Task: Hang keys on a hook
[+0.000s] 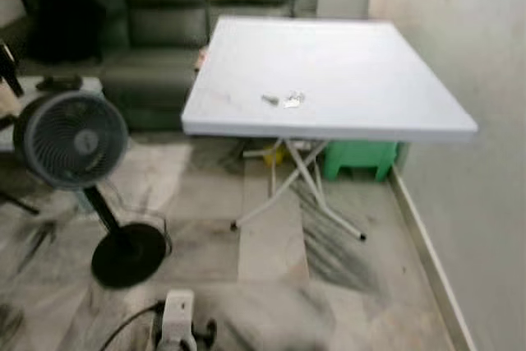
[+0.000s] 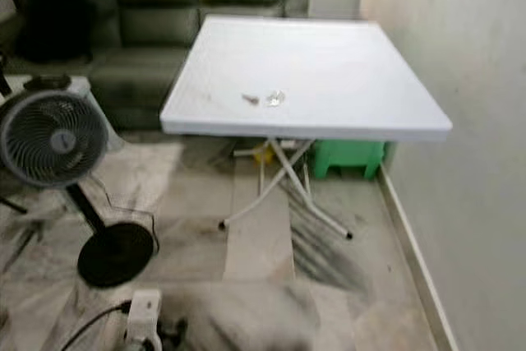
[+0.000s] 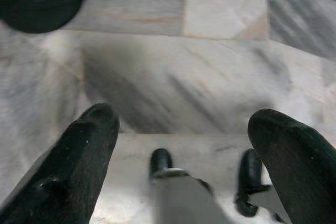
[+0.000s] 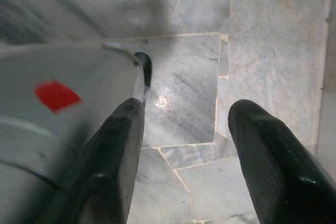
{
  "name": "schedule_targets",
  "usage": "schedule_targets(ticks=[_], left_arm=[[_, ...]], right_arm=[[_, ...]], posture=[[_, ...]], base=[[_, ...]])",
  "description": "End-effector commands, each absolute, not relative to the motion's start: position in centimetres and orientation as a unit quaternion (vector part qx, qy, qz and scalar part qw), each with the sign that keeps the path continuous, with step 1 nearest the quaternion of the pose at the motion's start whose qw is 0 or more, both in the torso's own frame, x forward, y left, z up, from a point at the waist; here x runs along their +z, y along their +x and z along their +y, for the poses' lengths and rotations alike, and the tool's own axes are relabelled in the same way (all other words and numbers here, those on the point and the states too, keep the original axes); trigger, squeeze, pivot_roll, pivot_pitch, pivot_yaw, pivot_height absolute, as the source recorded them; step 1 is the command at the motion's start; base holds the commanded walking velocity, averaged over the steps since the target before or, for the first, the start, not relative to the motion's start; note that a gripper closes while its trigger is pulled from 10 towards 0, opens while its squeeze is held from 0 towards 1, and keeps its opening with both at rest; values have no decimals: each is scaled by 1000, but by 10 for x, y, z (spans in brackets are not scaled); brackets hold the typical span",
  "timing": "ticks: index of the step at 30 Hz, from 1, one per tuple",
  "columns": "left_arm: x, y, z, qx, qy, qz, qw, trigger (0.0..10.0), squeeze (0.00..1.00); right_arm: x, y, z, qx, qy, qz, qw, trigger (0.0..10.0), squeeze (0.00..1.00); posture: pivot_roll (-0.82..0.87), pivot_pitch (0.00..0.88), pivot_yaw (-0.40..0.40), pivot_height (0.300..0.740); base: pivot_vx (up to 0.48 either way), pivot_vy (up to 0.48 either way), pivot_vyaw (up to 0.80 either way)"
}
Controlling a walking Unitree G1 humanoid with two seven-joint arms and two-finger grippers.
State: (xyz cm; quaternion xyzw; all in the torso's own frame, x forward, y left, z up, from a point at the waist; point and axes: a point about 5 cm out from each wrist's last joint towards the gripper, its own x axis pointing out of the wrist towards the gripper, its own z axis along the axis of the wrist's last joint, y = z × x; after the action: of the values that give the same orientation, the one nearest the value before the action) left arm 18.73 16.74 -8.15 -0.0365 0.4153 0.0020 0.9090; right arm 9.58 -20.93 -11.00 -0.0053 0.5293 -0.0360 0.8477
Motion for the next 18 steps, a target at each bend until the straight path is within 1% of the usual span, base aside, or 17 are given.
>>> schedule_targets(ticks=[1,3,4,5,9,10,12,13,15,16,18], left_arm=[[-72,204,165,1,-44,381,923,10000,0],[-66,213,165,0,-46,360,932,10000,0],[-50,235,164,-8,-52,307,950,10000,0],[-50,235,164,-8,-52,307,950,10000,0],[-31,257,164,-10,-53,247,967,10000,0],[-25,263,164,-13,-57,230,971,10000,0],[-18,270,165,-16,-60,208,976,10000,0],[-12,275,165,-21,-52,190,980,10000,0],[-7,278,165,-25,-57,175,983,10000,0],[-1,282,164,-27,-54,153,986,10000,0],[2,283,164,-30,-48,141,988,10000,0]], right_arm=[[-108,102,-211,-39,0,515,856,10000,0],[-105,110,-212,-40,3,502,864,10000,0],[-96,132,-216,-43,10,462,886,10000,0],[-96,132,-216,-43,10,462,886,10000,0],[-79,168,-222,-33,11,392,920,10000,0],[-71,180,-222,-28,13,363,931,10000,0],[-63,193,-222,-21,16,329,944,10000,0],[-54,205,-221,-12,18,295,955,10000,0],[-47,214,-218,-3,17,266,964,10000,0],[-38,223,-214,7,18,232,973,10000,0],[-35,226,-210,12,20,215,976,10000,0]], posture=[[8,0,-7,740],[5,0,-3,740],[1,0,0,740],[1,0,0,740],[-2,0,2,740],[-2,0,2,740],[-4,0,4,740],[-4,0,4,740],[-4,0,4,740],[-6,0,5,740],[-6,0,5,740]], base=[[0,0,0],[0,0,0],[0,0,0],[0,0,0],[0,0,0],[0,0,0],[0,0,0],[0,0,0],[0,0,0],[0,0,0],[0,0,0]])
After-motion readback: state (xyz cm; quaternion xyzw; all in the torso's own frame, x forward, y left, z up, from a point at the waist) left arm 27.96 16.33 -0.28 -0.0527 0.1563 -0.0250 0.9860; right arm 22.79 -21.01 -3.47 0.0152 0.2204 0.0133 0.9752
